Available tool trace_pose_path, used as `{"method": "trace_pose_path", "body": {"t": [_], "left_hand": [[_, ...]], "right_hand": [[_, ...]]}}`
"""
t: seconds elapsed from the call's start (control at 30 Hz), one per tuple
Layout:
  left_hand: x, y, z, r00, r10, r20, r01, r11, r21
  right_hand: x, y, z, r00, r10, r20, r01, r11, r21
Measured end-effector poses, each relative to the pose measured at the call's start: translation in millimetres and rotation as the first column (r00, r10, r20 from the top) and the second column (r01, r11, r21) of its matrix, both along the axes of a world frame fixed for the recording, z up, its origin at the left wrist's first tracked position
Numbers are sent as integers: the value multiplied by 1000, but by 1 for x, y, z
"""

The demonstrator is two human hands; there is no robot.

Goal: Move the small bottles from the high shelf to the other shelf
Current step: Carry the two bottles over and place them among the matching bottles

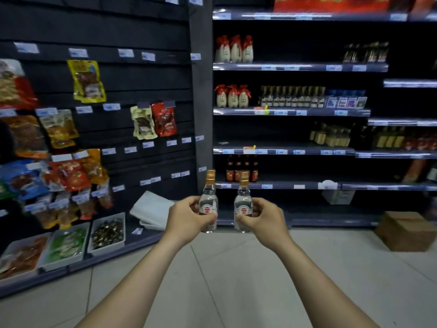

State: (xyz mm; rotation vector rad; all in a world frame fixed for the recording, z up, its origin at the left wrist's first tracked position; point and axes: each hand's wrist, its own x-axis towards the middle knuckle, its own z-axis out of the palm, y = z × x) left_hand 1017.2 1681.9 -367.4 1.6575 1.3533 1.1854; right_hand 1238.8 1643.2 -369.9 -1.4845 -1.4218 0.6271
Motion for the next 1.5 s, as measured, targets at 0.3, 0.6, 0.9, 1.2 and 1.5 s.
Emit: {"method": "trace_pose_path", "body": {"t": [0.3,0.6,0.9,1.2,1.5], "left_hand": [[162,197,10,1000,-31,0,31,999,32],[318,439,25,1000,-19,9,19,998,63],[442,622,56,1000,-9,4,8,994,112],[583,781,78,997,68,37,-75,977,202],[687,900,108,992,123,-13,-117,966,229]], "right_hand": [[156,197,2,999,-11,-32,12,999,30],[311,441,22,1000,15,0,-15,999,52],[437,628,47,1000,25,-8,-24,997,67],[565,798,69,995,88,51,-94,987,132],[667,913,113,999,22,42,-31,975,219]]}}
